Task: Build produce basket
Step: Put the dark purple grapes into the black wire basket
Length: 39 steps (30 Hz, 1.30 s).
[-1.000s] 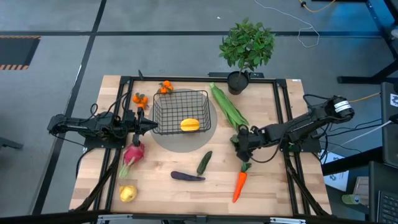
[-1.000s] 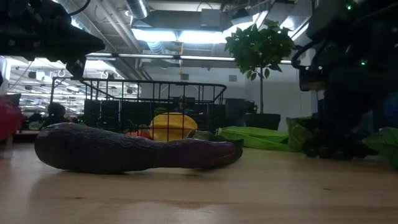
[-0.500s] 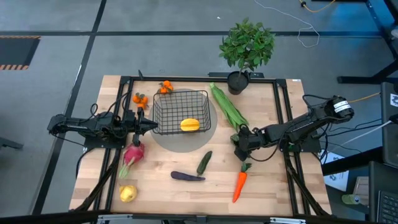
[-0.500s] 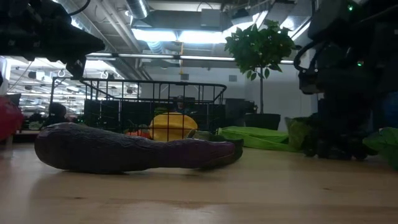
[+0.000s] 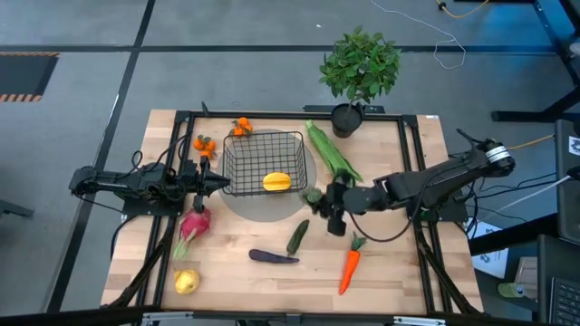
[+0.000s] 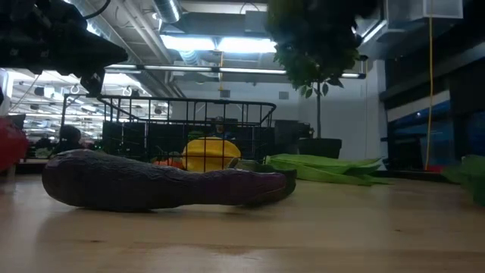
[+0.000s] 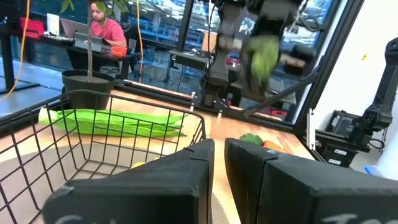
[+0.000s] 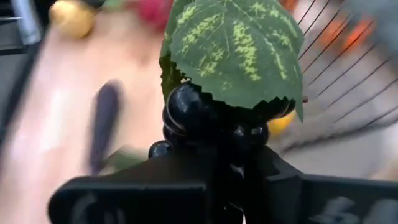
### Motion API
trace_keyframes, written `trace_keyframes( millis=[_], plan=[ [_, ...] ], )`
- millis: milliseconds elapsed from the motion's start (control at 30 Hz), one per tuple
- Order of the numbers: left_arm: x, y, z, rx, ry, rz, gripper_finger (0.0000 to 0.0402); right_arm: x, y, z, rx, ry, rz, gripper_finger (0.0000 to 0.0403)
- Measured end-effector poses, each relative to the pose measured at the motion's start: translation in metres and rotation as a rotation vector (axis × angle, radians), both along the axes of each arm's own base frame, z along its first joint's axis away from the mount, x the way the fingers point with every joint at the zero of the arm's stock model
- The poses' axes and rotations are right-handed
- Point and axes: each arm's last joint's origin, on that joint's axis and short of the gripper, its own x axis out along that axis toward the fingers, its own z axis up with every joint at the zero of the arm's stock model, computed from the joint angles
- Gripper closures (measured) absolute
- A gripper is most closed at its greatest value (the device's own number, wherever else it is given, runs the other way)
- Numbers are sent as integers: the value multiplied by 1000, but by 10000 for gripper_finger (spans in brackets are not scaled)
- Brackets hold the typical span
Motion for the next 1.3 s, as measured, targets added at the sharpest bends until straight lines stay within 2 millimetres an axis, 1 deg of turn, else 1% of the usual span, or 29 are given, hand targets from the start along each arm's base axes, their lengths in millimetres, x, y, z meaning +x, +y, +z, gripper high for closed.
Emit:
trace_keyframes(
  millis=[133, 200, 267, 367, 500, 667, 800, 933, 1067, 1167, 1300],
  plan=[
    [0, 0, 0, 0, -1, 0, 372, 9, -6, 26, -263, -114, -35, 381],
    [0, 0, 0, 0, -2, 0, 372, 14, -13, 36, -338, -176, -34, 381],
    [0, 0, 0, 0, -3, 0, 372, 20, -24, 43, -369, -235, -34, 381],
    [0, 0, 0, 0, -3, 0, 372, 30, -44, 47, -359, -298, -5, 381],
    [0, 0, 0, -1, -5, 0, 372, 47, -75, 38, -300, -335, 37, 381],
    [0, 0, 1, -1, -7, 0, 372, 68, -113, 11, -218, -307, 30, 379],
    [0, 0, 1, -1, -7, 0, 372, 80, -135, -9, -211, -284, 1, 356],
    [0, 0, 1, -1, -7, 0, 372, 90, -143, -23, -213, -288, -4, 336],
    [0, 0, 1, 0, -7, 0, 372, 97, -144, -32, -215, -305, 14, 312],
    [0, 0, 1, 0, -6, 0, 372, 100, -145, -35, -216, -311, 12, 279],
    [0, 0, 0, 0, -4, 0, 372, 99, -146, -34, -215, -314, 8, 223]
  ],
)
